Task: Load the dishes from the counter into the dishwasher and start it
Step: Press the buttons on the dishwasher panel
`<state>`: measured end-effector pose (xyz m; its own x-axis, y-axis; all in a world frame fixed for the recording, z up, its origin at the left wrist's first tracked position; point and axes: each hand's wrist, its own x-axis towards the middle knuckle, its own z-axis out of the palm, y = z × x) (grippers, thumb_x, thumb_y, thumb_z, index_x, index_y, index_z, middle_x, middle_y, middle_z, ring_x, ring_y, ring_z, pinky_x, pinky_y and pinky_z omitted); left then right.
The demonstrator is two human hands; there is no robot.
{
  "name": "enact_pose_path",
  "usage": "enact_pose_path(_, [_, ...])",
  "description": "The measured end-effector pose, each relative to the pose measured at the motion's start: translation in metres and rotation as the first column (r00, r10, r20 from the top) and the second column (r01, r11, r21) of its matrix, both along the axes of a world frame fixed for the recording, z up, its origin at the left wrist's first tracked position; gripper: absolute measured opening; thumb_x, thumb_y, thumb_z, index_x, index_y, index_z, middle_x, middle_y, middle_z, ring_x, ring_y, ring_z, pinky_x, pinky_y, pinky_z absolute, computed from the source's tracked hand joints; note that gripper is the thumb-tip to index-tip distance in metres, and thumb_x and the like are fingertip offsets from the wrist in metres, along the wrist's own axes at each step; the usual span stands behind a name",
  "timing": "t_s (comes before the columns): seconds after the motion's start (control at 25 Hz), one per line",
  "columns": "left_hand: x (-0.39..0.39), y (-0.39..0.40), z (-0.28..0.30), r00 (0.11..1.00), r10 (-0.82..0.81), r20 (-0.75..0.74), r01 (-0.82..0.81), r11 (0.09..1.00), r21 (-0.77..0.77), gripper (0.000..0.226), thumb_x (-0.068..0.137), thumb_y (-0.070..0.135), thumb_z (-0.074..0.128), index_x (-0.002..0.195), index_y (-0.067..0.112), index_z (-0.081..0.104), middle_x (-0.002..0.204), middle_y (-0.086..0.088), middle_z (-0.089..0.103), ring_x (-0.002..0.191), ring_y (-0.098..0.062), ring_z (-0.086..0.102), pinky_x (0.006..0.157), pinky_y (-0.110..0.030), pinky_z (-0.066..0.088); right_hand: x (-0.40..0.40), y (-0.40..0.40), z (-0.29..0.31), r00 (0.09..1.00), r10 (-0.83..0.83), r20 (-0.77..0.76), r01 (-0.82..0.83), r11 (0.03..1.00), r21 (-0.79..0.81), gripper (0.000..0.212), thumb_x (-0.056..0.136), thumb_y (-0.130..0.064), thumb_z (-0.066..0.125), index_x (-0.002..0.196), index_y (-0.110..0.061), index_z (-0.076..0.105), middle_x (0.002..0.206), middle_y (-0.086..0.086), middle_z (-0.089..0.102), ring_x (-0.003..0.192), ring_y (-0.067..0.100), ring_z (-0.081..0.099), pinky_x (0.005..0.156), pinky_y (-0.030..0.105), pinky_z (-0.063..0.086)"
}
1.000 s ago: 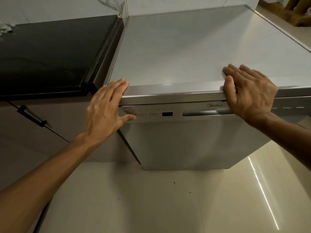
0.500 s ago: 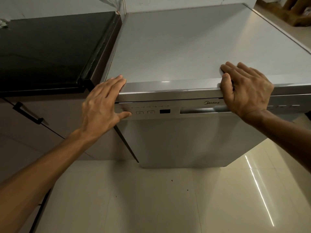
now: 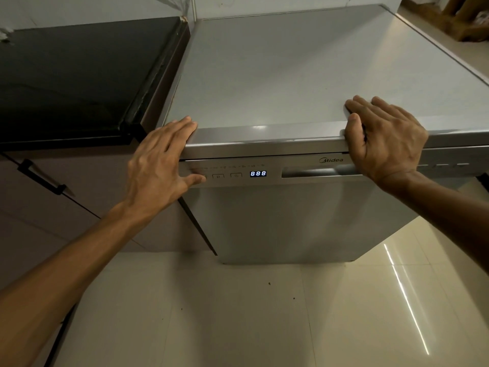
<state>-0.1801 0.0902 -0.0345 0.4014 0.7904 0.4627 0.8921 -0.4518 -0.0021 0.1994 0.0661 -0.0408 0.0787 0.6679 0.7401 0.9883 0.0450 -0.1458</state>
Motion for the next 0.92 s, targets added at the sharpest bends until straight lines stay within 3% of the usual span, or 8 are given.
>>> enact_pose_path(0.6, [0.012,-0.004,-0.007,0.996,0.080,0.032,-0.083,0.994,0.069,0.109,0.063,0.074,0.068,0.147,0.013,0.035,0.150,-0.010,0.039,0.138,-0.026,0.036,0.118,-0.039,0.019,0.001,0.002,-0.001,1.000,-0.003,-0.003,0.003,1.000,0.011,0.046,0.102,-0.039,0.031,0.122,-0.021,0.067,0.126,0.000,0.066,0.124,0.023,0.057,0.101,0.037,0.043])
enact_pose_path(0.92, [0.014,-0.005,-0.009,0.994,0.101,0.044,-0.105,0.989,0.103,0.106,0.063,0.070,0.073,0.145,0.013,0.038,0.147,-0.013,0.042,0.136,-0.028,0.037,0.116,-0.041,0.023,0.000,0.001,-0.001,1.000,-0.010,-0.009,0.010,1.000,0.002,0.045,0.102,-0.039,0.032,0.123,-0.021,0.067,0.127,0.000,0.066,0.125,0.022,0.056,0.102,0.036,0.043])
